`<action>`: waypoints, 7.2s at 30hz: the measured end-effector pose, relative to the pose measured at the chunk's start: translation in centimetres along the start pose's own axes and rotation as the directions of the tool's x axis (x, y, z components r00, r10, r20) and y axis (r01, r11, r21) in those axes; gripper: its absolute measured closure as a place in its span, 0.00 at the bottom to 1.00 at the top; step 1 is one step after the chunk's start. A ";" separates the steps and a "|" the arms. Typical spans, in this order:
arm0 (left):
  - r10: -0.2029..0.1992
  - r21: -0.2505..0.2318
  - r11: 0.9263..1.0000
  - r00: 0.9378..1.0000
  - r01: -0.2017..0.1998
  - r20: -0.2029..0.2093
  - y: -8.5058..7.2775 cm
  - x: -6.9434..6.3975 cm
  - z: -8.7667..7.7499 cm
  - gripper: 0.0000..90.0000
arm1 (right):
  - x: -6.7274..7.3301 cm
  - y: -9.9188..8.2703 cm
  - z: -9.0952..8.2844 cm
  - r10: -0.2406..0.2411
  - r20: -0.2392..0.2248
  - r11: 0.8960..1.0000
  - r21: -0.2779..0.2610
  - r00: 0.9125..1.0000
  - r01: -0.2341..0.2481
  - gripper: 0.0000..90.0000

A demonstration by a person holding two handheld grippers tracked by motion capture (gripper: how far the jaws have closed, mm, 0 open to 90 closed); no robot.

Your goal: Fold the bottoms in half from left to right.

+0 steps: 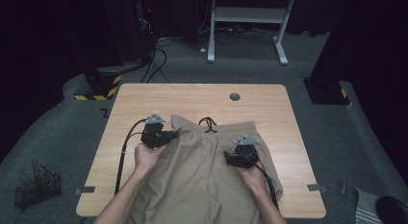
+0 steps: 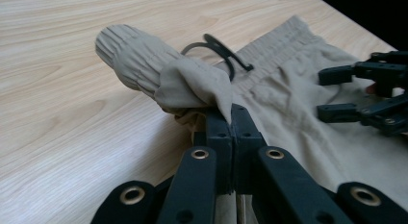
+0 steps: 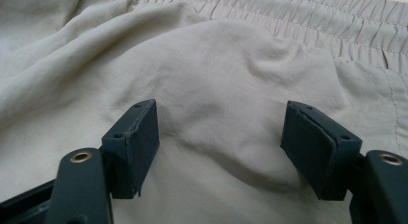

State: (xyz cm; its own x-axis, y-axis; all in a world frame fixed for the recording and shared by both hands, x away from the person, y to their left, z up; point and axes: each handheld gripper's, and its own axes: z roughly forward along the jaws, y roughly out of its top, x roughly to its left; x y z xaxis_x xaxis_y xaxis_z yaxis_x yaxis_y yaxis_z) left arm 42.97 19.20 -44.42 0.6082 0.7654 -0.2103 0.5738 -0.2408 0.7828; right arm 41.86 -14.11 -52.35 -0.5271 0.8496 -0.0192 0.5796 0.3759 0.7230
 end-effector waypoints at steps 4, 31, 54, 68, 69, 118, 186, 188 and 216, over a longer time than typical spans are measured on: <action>0.024 -0.001 1.000 1.000 -0.024 0.015 0.6 -0.6 0.3 0.99 | 0.0 0.0 0.0 -0.002 -0.002 1.000 0.001 1.000 0.002 0.32; 0.023 -0.014 1.000 0.993 -0.022 0.118 2.2 -2.2 2.0 0.99 | 1.3 0.6 -0.7 -0.056 -0.049 0.998 -0.030 0.997 0.054 0.34; 0.045 -0.063 0.997 0.991 -0.037 0.123 3.7 -2.6 1.2 0.99 | 4.1 2.0 2.0 -0.081 -0.083 0.997 -0.002 0.993 0.082 0.32; 0.028 -0.079 0.997 0.993 -0.020 0.111 3.5 -1.7 1.1 0.99 | 9.4 4.1 4.2 -0.158 -0.164 0.987 -0.014 0.974 0.157 0.32; 0.027 -0.079 0.997 0.993 -0.018 0.111 3.4 -1.7 1.2 0.99 | 9.3 4.0 4.2 -0.151 -0.168 0.988 -0.013 0.974 0.151 0.32; 0.051 0.041 0.997 0.983 -0.059 0.174 4.0 -4.8 10.7 0.99 | 2.5 0.1 0.1 -0.064 -0.065 0.998 -0.010 0.996 0.063 0.38; 0.037 0.133 0.990 0.998 -0.042 0.046 -5.5 -4.3 4.4 0.53 | 3.5 -0.2 -1.8 -0.137 -0.117 0.991 -0.003 0.984 0.137 0.38; 0.038 0.144 0.989 0.998 -0.044 0.047 -5.5 -4.3 4.8 0.51 | 3.2 -0.7 -1.9 -0.148 -0.128 0.988 0.014 0.981 0.151 0.38; 0.070 0.151 0.987 0.997 -0.063 -0.043 -1.0 0.6 10.5 0.49 | 3.0 3.3 3.4 -0.051 -0.056 0.999 -0.010 0.997 0.051 0.37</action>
State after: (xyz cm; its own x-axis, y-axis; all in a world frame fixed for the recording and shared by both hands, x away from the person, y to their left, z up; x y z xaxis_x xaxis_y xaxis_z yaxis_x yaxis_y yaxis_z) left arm 48.50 13.63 -51.45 0.6226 0.7718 -0.1291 0.6106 -0.3760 0.6970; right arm 44.30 -9.10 -52.41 -0.5900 0.8073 -0.0173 0.5463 0.4148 0.7276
